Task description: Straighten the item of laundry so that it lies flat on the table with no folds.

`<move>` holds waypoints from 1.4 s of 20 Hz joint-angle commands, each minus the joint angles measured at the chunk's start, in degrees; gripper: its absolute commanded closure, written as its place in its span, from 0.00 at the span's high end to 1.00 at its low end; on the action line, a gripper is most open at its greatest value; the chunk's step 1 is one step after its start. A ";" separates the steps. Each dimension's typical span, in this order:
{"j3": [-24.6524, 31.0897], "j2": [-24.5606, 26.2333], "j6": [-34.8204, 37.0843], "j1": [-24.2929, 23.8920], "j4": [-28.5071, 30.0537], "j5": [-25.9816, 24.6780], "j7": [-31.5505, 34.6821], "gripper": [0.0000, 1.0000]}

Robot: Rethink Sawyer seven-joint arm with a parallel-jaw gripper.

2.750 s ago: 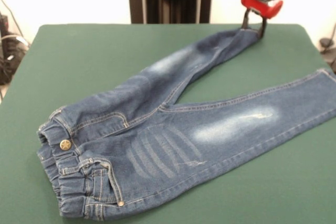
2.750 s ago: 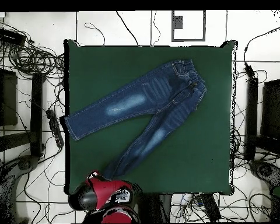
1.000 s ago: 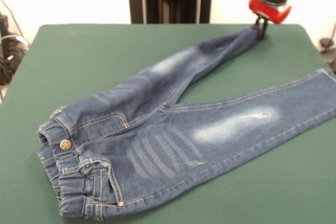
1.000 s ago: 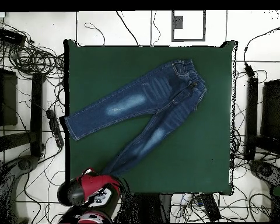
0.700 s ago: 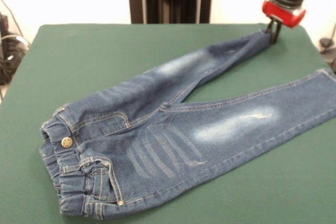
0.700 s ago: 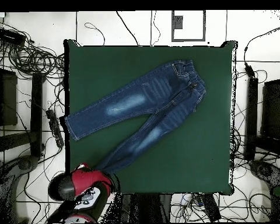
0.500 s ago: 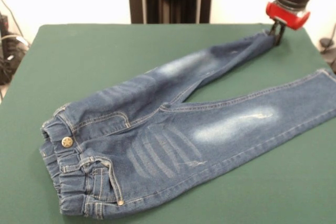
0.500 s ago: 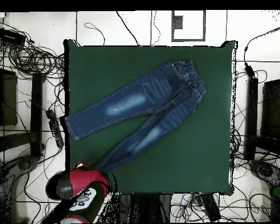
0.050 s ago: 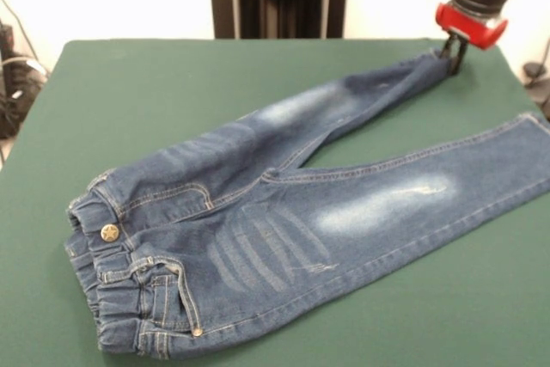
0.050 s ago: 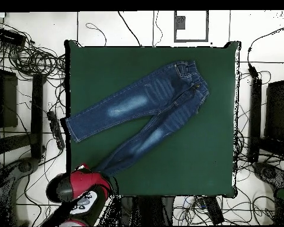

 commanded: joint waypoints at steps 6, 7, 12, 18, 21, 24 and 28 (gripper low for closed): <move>5.74 4.90 -3.37 4.19 -9.24 7.72 10.53 1.00; 6.34 4.81 -3.81 3.95 -9.00 7.90 10.62 1.00; 7.11 4.57 -4.08 4.22 -8.82 9.16 10.82 1.00; 10.78 1.40 -6.55 0.22 -5.93 9.05 10.63 1.00; 9.81 -3.51 -3.19 -1.59 -4.05 7.47 8.52 1.00; 9.34 -9.62 0.97 -4.83 -2.35 4.91 4.77 1.00; 9.25 -16.92 6.62 -8.85 -1.01 1.69 0.04 1.00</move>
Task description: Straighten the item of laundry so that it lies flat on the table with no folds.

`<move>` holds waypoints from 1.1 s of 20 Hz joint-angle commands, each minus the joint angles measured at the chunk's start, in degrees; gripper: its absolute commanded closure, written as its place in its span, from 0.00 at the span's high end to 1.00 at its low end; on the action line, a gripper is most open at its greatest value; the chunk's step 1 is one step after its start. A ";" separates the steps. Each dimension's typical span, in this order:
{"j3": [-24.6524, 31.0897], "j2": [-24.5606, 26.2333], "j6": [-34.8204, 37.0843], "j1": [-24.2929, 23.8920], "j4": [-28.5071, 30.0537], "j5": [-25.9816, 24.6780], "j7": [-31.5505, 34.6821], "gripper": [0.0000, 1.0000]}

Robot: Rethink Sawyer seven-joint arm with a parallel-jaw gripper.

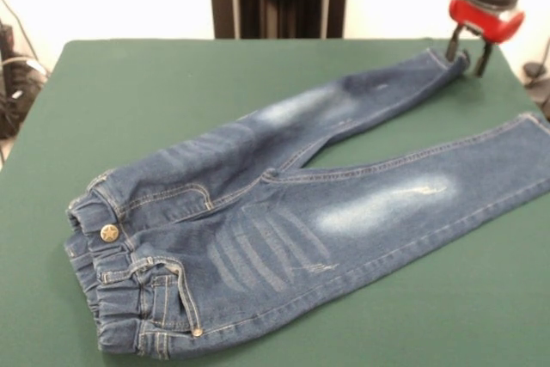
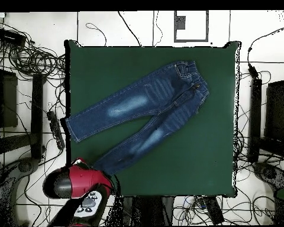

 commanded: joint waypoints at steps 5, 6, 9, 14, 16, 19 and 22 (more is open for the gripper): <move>8.38 -14.88 5.70 -7.64 -3.19 -3.46 -1.19 1.00; 7.77 -14.85 5.92 -6.94 -4.39 -3.27 -0.52 1.00; 7.18 -13.75 6.30 -5.80 -8.11 -2.59 0.65 1.00; 5.85 -14.53 8.04 -4.93 -10.90 -2.31 1.47 1.00; 6.74 -14.96 7.87 -6.14 -10.43 -2.84 0.59 1.00; 7.60 -14.78 6.75 -7.50 -8.42 -3.83 -0.16 1.00; 7.80 -13.12 4.63 -8.27 -6.66 -5.23 -0.74 1.00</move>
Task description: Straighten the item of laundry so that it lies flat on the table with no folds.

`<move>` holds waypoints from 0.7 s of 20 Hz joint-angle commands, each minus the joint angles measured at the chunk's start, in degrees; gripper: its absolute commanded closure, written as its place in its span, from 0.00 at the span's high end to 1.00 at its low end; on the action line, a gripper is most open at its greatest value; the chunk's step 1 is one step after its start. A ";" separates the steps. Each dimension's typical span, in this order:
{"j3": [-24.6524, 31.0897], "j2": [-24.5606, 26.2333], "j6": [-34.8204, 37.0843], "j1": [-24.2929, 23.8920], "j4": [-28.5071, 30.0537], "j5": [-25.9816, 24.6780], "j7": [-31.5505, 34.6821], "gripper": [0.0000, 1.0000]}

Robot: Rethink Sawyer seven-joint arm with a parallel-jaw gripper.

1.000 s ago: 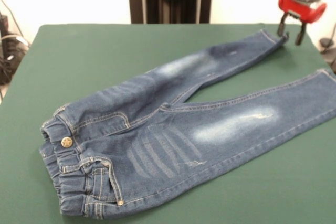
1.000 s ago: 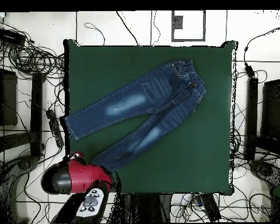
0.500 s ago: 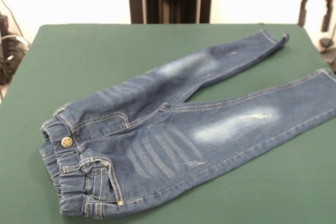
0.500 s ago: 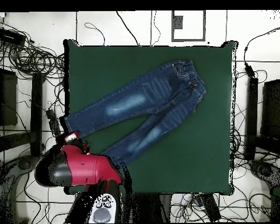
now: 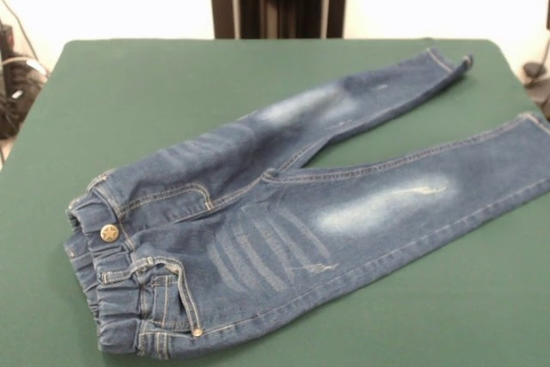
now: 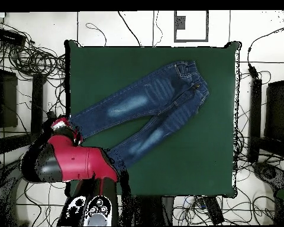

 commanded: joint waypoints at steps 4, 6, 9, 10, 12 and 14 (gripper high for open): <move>6.28 5.05 2.51 -3.53 2.59 -5.64 -2.26 1.00; 7.03 6.07 1.64 -5.34 2.55 -7.47 -3.27 1.00; 8.02 7.10 1.16 -7.99 1.98 -10.21 -4.58 1.00; 8.28 7.18 1.16 -8.84 1.75 -11.16 -4.97 1.00; 8.87 7.66 1.50 -10.54 1.24 -13.01 -5.59 1.00; 9.54 8.19 1.89 -12.21 0.62 -14.96 -6.13 1.00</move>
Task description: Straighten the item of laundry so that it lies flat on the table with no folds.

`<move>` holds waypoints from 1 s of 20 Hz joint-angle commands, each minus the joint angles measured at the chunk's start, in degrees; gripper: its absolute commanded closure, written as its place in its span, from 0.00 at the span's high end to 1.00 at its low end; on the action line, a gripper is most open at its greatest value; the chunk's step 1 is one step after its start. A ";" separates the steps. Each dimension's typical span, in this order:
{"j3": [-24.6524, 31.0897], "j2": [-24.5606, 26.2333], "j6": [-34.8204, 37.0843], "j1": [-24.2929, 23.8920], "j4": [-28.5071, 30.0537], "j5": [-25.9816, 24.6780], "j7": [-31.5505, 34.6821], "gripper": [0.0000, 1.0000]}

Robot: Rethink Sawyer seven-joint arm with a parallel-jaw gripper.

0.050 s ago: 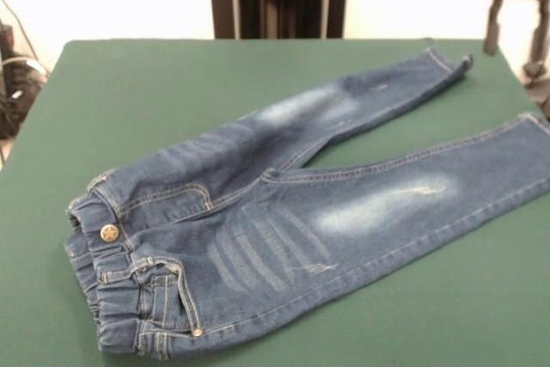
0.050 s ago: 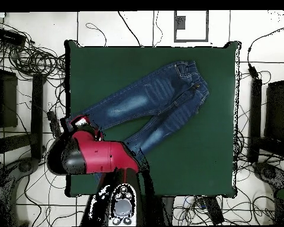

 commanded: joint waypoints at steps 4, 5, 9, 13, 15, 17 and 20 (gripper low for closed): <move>9.48 7.23 1.85 -7.62 -0.78 -9.64 -7.35 1.00; 9.74 7.72 1.72 -8.29 -1.23 -10.65 -7.58 1.00; 10.23 9.53 2.09 -10.76 -3.15 -14.45 -8.06 1.00; 11.00 13.00 0.37 -12.96 -5.63 -18.33 -8.03 1.00; 11.65 14.67 -0.27 -14.24 -6.96 -20.30 -8.27 1.00; 12.58 15.84 -0.25 -15.83 -8.14 -22.28 -8.88 1.00; 14.13 16.69 0.63 -18.39 -9.39 -25.19 -10.17 1.00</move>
